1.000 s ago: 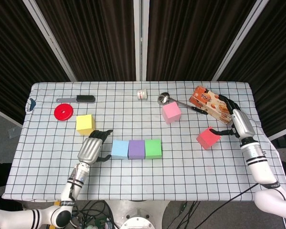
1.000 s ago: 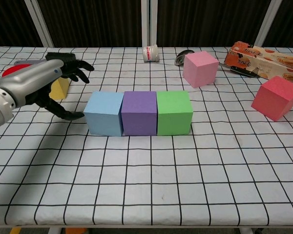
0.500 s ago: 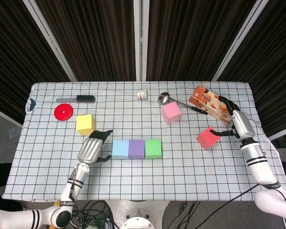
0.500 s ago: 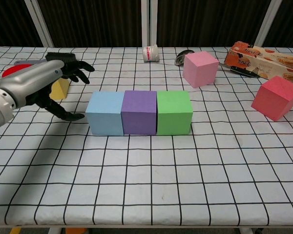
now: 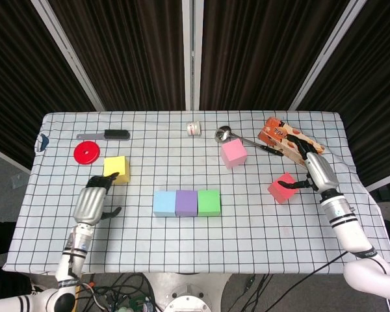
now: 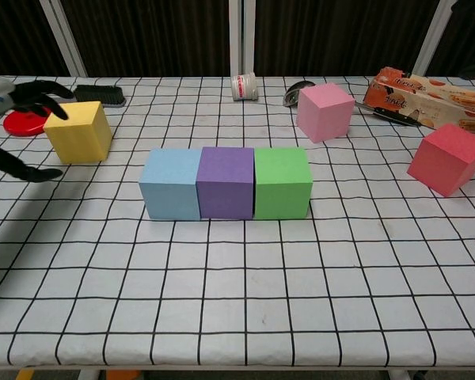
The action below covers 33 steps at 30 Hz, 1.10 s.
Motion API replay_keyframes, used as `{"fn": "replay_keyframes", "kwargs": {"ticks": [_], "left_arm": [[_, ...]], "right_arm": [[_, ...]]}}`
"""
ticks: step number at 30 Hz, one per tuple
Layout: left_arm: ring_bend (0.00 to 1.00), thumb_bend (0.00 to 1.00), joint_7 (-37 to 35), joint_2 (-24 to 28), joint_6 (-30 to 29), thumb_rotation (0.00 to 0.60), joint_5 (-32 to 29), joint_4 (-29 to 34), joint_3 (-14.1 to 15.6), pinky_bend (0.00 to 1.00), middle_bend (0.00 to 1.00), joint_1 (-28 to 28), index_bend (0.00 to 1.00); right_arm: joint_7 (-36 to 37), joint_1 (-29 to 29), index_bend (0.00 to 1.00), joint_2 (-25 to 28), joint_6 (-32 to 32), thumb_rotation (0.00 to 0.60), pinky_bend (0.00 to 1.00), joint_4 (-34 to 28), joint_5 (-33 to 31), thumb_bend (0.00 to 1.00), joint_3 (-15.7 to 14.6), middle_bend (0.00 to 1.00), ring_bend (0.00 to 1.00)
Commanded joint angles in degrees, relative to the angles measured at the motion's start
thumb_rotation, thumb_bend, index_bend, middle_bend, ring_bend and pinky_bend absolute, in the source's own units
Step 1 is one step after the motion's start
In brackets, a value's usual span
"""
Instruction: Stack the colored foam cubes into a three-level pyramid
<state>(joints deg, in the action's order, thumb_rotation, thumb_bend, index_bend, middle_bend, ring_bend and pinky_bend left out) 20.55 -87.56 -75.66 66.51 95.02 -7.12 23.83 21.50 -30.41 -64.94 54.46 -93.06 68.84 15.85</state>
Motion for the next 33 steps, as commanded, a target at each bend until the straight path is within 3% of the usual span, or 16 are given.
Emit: {"fn": "replay_keyframes", "kwargs": {"ticks": [1,7,17,26,33], "left_arm": [[0.18,0.18,-2.8,4.28,-3.77,0.6,-0.75,-0.27,-0.34,0.18,0.2,-3.59,0.13],[0.12,0.17,-13.51,9.32,-3.52,0.6,-1.56,-6.04,-1.94,0.15,0.19,-7.0,0.16],[0.07,0.16,-30.1,11.68,-1.04,0.6,3.8,-12.67,-0.12,0.13,0.15,-10.47,0.16],[0.07,0.16,-37.4,11.3,-0.69,0.6,5.98,-17.13,0.63,0.13,0.15,-12.5,0.16],[0.07,0.16,-40.7,11.4,-0.69,0.6,7.77,-19.09,0.89,0.13,0.15,-13.27,0.16]], "right_arm": [[-3.35,-1.02,0.0,0.4,-0.98,0.6,0.0,-2.86,-0.29,0.04,-0.51,0.1,0.0],[-12.46,-3.62,0.0,-1.87,-2.05,0.6,0.0,-7.42,-4.6,0.04,-1.12,0.14,0.0],[-30.77,-14.13,0.0,-11.78,-3.7,0.6,0.0,-9.83,-17.44,0.07,-0.59,0.2,0.0],[-41.81,-19.76,0.0,-19.47,1.03,0.6,0.0,-9.85,-27.36,0.09,-1.35,0.25,0.0],[-44.98,-22.86,0.0,-23.96,2.25,0.6,0.0,-7.8,-31.13,0.09,-0.73,0.22,0.0]]}}
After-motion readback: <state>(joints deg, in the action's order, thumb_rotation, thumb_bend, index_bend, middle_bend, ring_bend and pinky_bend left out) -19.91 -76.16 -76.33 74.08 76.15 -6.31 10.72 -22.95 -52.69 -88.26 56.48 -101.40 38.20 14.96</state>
